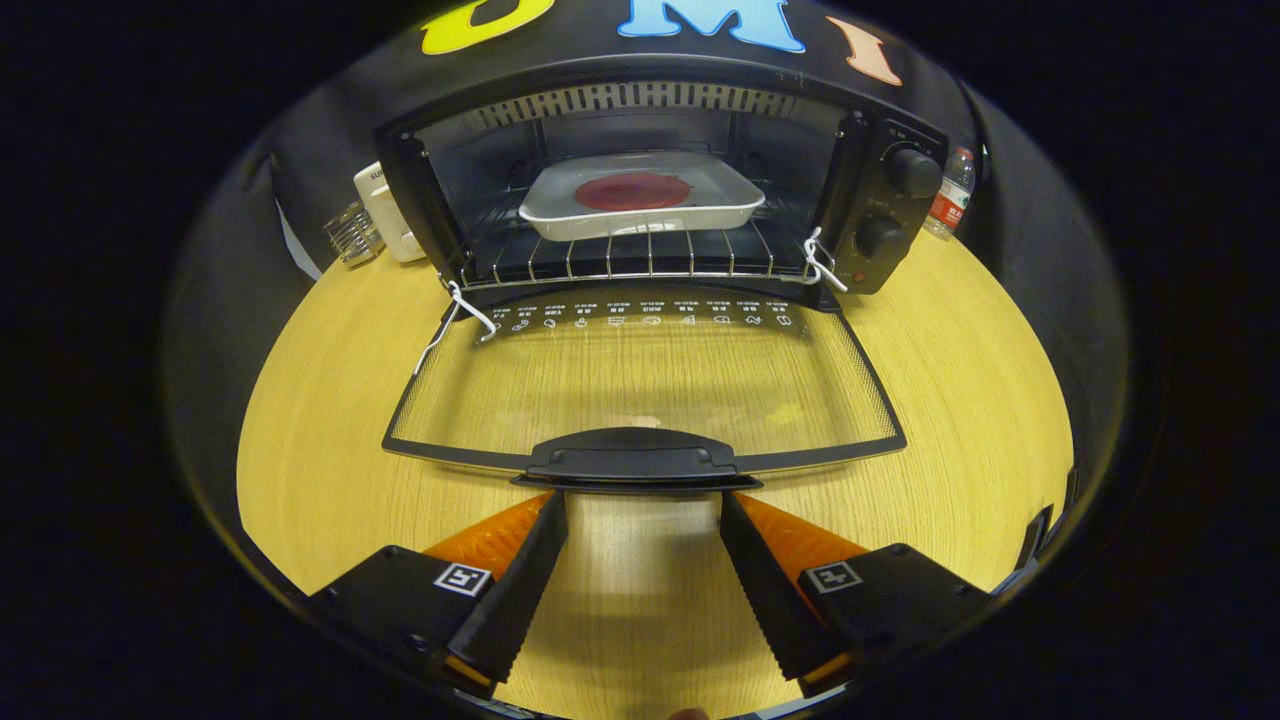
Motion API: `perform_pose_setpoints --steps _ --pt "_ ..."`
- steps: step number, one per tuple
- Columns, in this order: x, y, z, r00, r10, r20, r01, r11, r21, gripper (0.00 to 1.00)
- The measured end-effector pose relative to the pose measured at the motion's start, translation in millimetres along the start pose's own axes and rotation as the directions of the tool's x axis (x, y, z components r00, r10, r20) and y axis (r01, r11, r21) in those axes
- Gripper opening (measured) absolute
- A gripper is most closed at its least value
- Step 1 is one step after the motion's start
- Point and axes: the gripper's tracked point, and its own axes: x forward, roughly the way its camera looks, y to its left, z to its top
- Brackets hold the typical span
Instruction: Open the toaster oven, put the food inside, and close the toaster oven door.
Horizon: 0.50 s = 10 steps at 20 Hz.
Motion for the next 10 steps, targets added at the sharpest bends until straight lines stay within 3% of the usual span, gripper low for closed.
perform_pose_setpoints --steps 10 --pt "-33.9 1.8 17.4 0.992 -0.006 0.122 0.004 1.0 0.012 0.98"
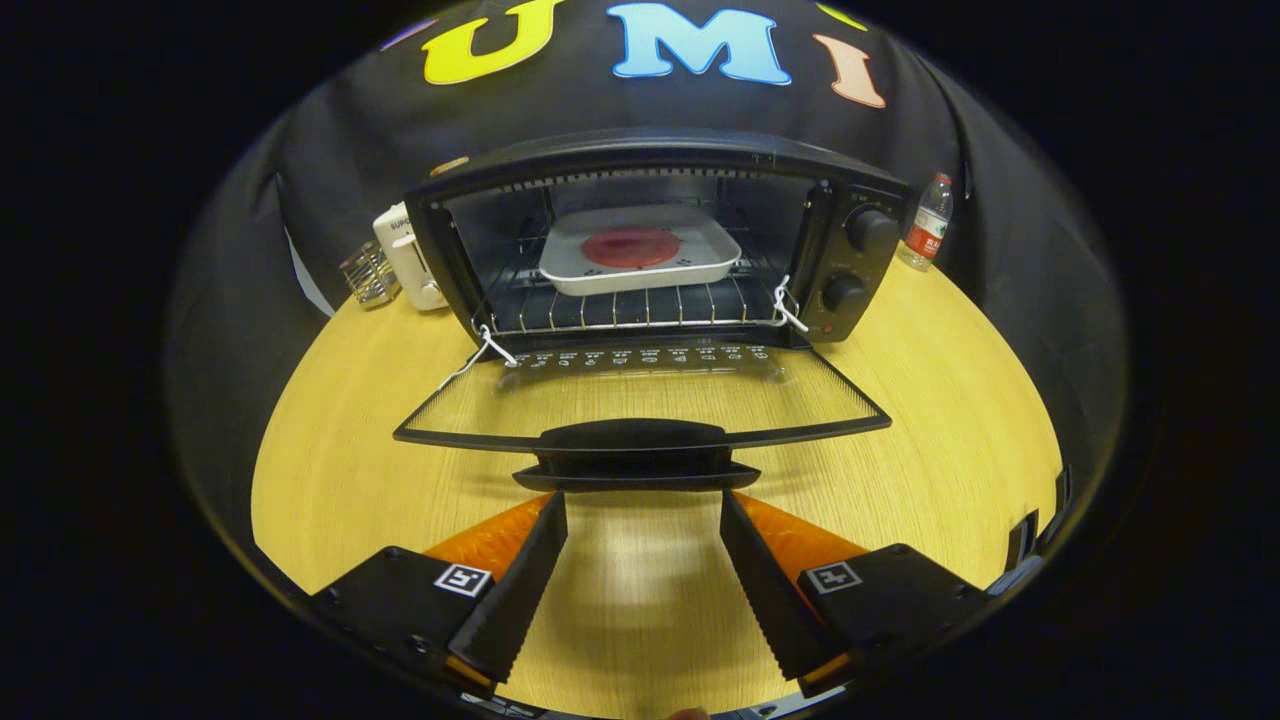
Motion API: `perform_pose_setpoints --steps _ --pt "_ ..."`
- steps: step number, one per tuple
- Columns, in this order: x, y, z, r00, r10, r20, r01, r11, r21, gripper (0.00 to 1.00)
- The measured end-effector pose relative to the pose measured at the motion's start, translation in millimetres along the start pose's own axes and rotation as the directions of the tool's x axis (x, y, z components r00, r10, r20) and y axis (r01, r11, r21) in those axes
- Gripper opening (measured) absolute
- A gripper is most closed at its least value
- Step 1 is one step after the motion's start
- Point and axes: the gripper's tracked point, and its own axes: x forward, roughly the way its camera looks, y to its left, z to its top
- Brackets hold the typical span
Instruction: Open the toaster oven, put the food inside, and close the toaster oven door.
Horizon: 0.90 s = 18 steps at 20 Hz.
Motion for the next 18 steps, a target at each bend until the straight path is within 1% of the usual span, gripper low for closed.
perform_pose_setpoints --steps 4,9,12,13,18 --pt "-13.1 1.0 13.6 0.998 -0.003 0.063 0.002 1.0 0.007 0.98" --pt "-21.5 3.1 26.3 0.995 0.008 0.096 -0.011 0.999 0.036 0.98" --pt "-33.7 2.4 39.9 0.991 -0.006 0.135 0.003 1.0 0.021 0.98" --pt "-29.0 3.0 44.3 0.988 -0.01 0.153 0.008 1.0 0.015 0.98" --pt "-34.6 1.0 76.3 0.97 -0.041 0.241 0.054 0.998 -0.044 0.98"
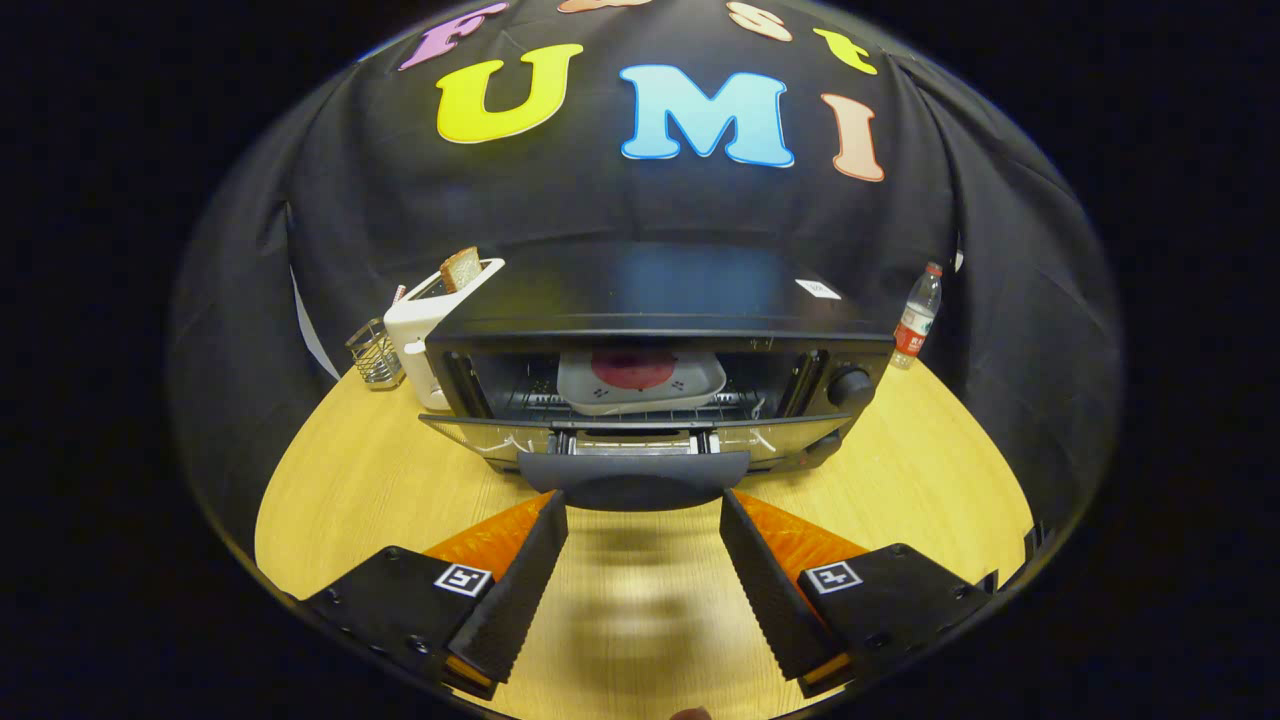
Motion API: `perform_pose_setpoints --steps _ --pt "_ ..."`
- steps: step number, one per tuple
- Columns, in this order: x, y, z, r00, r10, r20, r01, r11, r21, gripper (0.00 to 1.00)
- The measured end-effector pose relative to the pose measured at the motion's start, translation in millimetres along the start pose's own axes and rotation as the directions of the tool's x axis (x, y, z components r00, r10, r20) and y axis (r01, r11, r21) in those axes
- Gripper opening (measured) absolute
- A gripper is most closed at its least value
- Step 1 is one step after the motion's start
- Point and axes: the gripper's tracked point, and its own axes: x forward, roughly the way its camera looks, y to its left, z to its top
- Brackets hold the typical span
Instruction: Open the toaster oven, put the food inside, and close the toaster oven door.
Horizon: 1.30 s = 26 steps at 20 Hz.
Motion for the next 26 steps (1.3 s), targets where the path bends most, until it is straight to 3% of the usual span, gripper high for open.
perform_pose_setpoints --steps 6,11,17,26 --pt "-6.4 -8.2 26.3 0.996 -0.005 0.094 0.001 0.999 0.035 0.98" --pt "-51.4 -20.6 51.8 0.974 0.022 0.225 -0.03 0.999 0.034 0.98" --pt "-129.1 -49.2 76.8 0.922 0.016 0.386 -0.024 1.0 0.015 0.98" --pt "-211.2 -90.2 86.9 0.853 -0.025 0.522 -0.004 0.999 0.053 0.98"
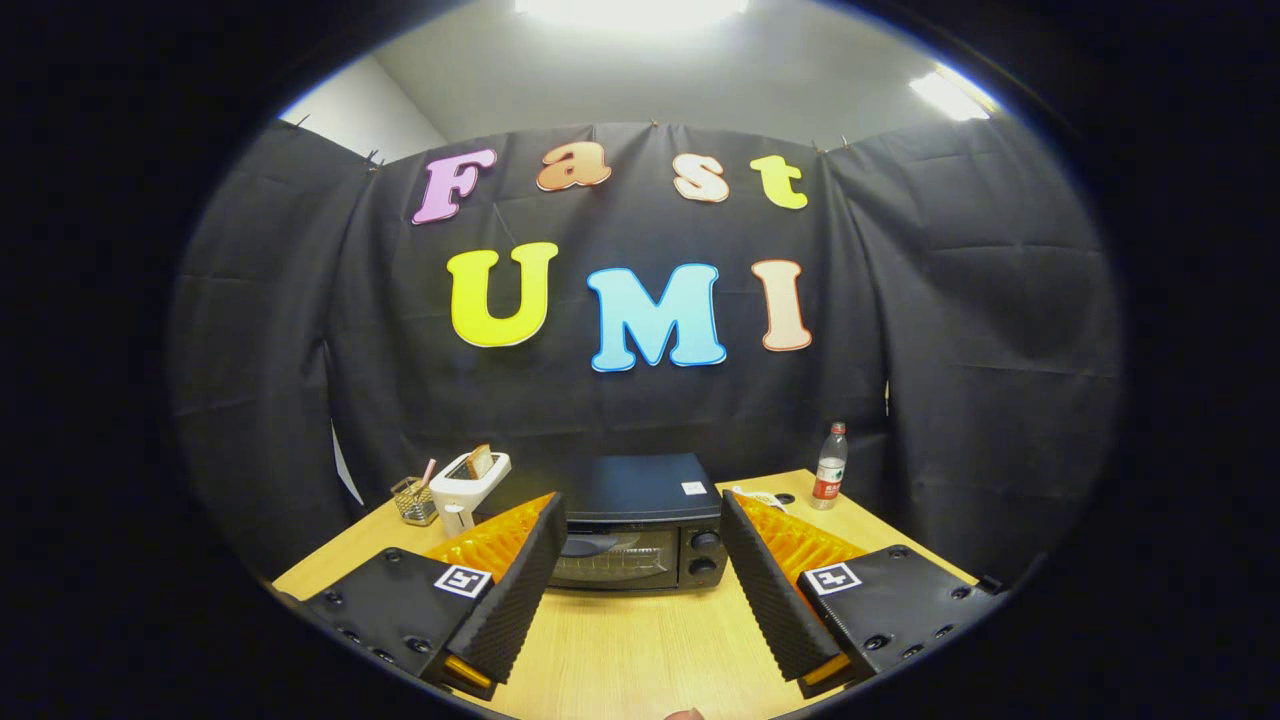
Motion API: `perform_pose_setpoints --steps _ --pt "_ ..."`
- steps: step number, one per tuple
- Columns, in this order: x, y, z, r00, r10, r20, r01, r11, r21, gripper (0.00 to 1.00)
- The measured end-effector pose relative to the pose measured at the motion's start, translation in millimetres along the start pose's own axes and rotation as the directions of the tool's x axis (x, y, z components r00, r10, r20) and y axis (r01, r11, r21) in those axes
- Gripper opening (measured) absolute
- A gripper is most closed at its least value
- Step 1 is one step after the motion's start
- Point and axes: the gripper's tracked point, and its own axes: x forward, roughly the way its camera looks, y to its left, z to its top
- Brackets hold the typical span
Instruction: Open the toaster oven, put the food inside, and close the toaster oven door.
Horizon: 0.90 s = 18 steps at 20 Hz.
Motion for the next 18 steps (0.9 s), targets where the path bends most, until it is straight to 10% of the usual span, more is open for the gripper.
perform_pose_setpoints --steps 18 --pt "-24.5 -8.3 1.5 1.0 -0.01 0.024 0.01 1.0 -0.017 0.98"
